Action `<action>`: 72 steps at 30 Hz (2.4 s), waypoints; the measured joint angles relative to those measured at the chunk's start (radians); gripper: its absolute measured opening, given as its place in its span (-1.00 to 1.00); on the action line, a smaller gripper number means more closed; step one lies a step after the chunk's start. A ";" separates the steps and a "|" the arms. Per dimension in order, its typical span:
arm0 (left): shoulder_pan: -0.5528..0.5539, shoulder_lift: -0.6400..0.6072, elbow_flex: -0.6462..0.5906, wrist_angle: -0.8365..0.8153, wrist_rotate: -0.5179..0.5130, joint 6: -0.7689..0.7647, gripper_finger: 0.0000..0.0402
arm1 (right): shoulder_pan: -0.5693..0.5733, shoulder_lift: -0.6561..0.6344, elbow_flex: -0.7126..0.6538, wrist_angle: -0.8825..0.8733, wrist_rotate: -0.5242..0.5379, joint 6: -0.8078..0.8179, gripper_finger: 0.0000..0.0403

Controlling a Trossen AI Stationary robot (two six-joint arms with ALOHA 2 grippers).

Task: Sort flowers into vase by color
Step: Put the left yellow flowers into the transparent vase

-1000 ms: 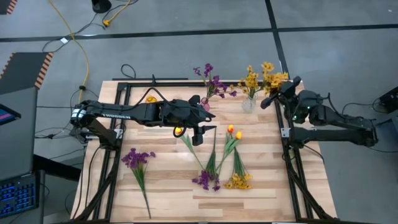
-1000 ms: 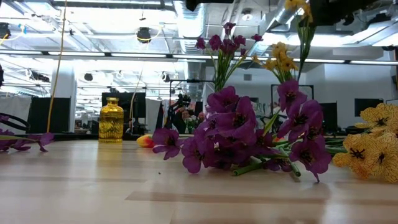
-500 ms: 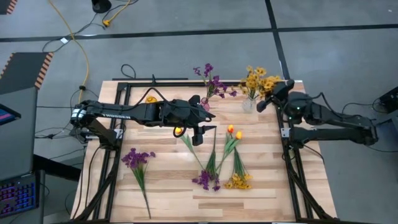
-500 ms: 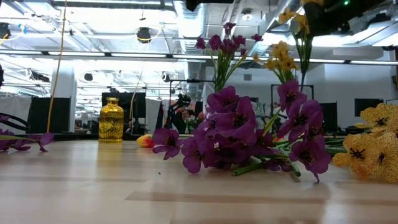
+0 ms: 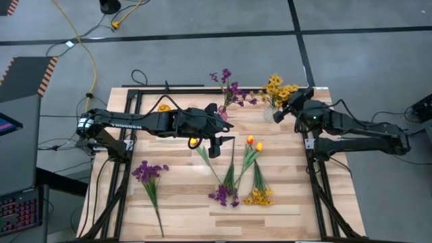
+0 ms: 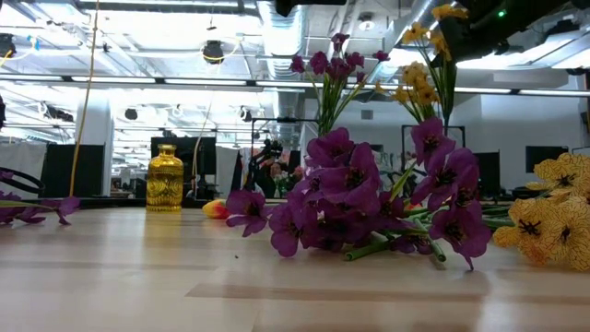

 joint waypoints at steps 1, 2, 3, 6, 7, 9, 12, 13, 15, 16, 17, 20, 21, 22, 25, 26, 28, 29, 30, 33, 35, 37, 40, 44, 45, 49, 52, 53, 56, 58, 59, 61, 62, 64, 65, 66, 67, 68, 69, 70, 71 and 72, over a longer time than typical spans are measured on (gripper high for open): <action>0.000 0.000 0.000 0.000 0.000 0.000 -0.10 | 0.000 0.000 0.000 0.000 0.000 -0.001 -0.76; 0.000 0.000 0.000 0.000 0.000 0.000 -0.10 | 0.000 0.000 0.000 0.001 0.000 -0.002 -0.76; 0.000 0.000 0.000 0.000 0.000 0.000 -0.10 | 0.000 0.000 0.000 0.002 0.000 -0.001 -0.76; 0.000 0.000 0.000 0.000 0.000 0.000 -0.10 | 0.000 -0.002 0.000 0.005 0.001 -0.002 -0.76; 0.000 0.000 0.000 0.000 0.000 0.000 -0.10 | 0.000 -0.002 0.000 0.005 0.001 -0.002 -0.75; 0.000 0.000 0.000 0.000 0.000 0.000 -0.10 | 0.000 -0.002 0.000 0.005 0.001 -0.002 -0.74; 0.000 0.000 0.000 0.000 0.000 0.000 -0.10 | 0.000 -0.002 0.000 0.005 0.001 -0.003 -0.68; 0.000 0.000 0.000 0.000 0.000 0.000 -0.10 | 0.000 -0.002 0.000 0.005 0.001 -0.003 -0.65; 0.000 0.000 0.000 0.000 0.000 0.000 -0.10 | 0.000 -0.002 0.000 0.005 0.002 -0.003 -0.58; 0.000 0.000 0.000 0.000 0.000 0.000 -0.10 | 0.000 -0.002 0.000 0.005 0.002 -0.003 -0.54; 0.000 0.000 0.000 0.000 0.000 -0.001 -0.10 | 0.000 -0.002 0.000 0.005 0.002 -0.003 -0.49; 0.000 0.000 0.000 0.000 0.000 -0.001 -0.10 | 0.000 -0.002 0.000 0.004 0.002 -0.002 -0.34; 0.000 0.000 0.000 0.000 0.000 -0.002 -0.10 | 0.000 -0.002 0.000 0.004 0.002 -0.002 -0.28; 0.000 0.000 0.000 0.000 0.000 -0.003 -0.10 | 0.000 -0.002 0.000 0.004 0.002 -0.002 -0.23; 0.000 0.000 0.000 0.000 0.001 -0.014 -0.10 | 0.000 -0.002 0.000 0.004 0.002 -0.002 -0.07; 0.000 0.000 0.000 0.000 0.000 -0.019 -0.10 | 0.000 -0.002 0.000 0.004 0.002 -0.002 -0.02; 0.000 0.000 0.000 0.000 0.000 -0.027 -0.10 | 0.000 -0.002 0.000 0.003 0.002 0.008 0.08; 0.000 0.000 0.000 0.000 0.001 -0.028 -0.10 | 0.000 -0.002 0.000 0.002 0.002 0.015 0.12; 0.000 0.000 0.000 0.000 0.001 -0.030 -0.10 | 0.000 -0.002 0.000 -0.002 0.002 0.028 0.16; 0.000 0.000 0.000 0.000 0.001 -0.030 -0.10 | 0.000 -0.002 0.000 -0.028 0.021 0.064 0.24; 0.000 0.000 0.000 0.000 0.005 -0.030 -0.10 | 0.000 -0.002 0.000 -0.057 0.051 0.081 0.26; 0.000 0.000 0.000 0.000 0.007 -0.030 -0.10 | -0.001 -0.002 0.000 -0.093 0.069 0.117 0.27; 0.000 0.000 0.000 0.000 0.007 -0.036 -0.10 | -0.014 -0.002 0.004 -0.145 0.064 0.183 0.27; 0.000 0.000 0.000 0.000 0.008 -0.041 -0.10 | -0.040 -0.002 0.045 -0.295 0.052 0.289 0.27; 0.000 0.000 0.000 0.000 0.008 -0.041 -0.10 | -0.045 -0.003 0.054 -0.326 0.047 0.315 0.27; 0.000 0.000 0.000 0.000 0.008 -0.041 -0.10 | -0.059 -0.002 0.083 -0.411 -0.022 0.357 0.27; 0.000 0.000 0.000 0.000 0.008 -0.041 -0.10 | -0.059 -0.002 0.107 -0.455 -0.087 0.359 0.27; 0.000 0.000 0.000 -0.001 0.008 -0.041 -0.10 | -0.059 -0.002 0.113 -0.468 -0.105 0.359 0.27; 0.000 0.000 0.000 -0.001 0.008 -0.041 -0.10 | -0.059 -0.002 0.131 -0.502 -0.147 0.368 0.27; 0.000 0.000 0.000 -0.001 0.008 -0.041 -0.10 | -0.059 -0.002 0.146 -0.539 -0.165 0.397 0.27; 0.000 0.000 0.000 -0.001 0.008 -0.041 -0.10 | -0.059 -0.002 0.155 -0.564 -0.167 0.408 0.27; 0.000 0.000 0.000 -0.001 0.008 -0.041 -0.10 | -0.059 -0.002 0.172 -0.610 -0.167 0.425 0.27; 0.000 0.000 0.000 -0.001 0.008 -0.041 -0.10 | -0.059 -0.002 0.180 -0.627 -0.167 0.431 0.27; 0.000 0.000 0.000 -0.001 0.008 -0.041 -0.10 | -0.059 -0.002 0.196 -0.654 -0.167 0.443 0.27; 0.000 0.000 0.000 -0.001 0.008 -0.041 -0.10 | -0.059 -0.002 0.204 -0.663 -0.167 0.444 0.27; 0.000 0.000 0.000 -0.001 0.008 -0.041 -0.10 | -0.059 -0.002 0.212 -0.668 -0.167 0.444 0.27; 0.000 0.000 0.000 -0.001 0.008 -0.041 -0.10 | -0.059 -0.002 0.220 -0.672 -0.168 0.444 0.27; 0.000 0.000 0.000 -0.001 0.008 -0.041 -0.10 | -0.059 -0.002 0.230 -0.674 -0.168 0.444 0.27; 0.000 0.000 0.000 -0.001 0.008 -0.041 -0.10 | -0.059 -0.002 0.239 -0.677 -0.168 0.444 0.27; 0.000 0.000 0.000 -0.002 0.008 -0.041 -0.10 | -0.059 -0.002 0.249 -0.678 -0.168 0.444 0.27; 0.000 0.000 0.000 -0.002 0.008 -0.041 -0.10 | -0.059 -0.002 0.259 -0.678 -0.170 0.444 0.27; 0.000 0.000 0.000 -0.003 0.008 -0.041 -0.10 | -0.059 -0.002 0.269 -0.680 -0.176 0.444 0.27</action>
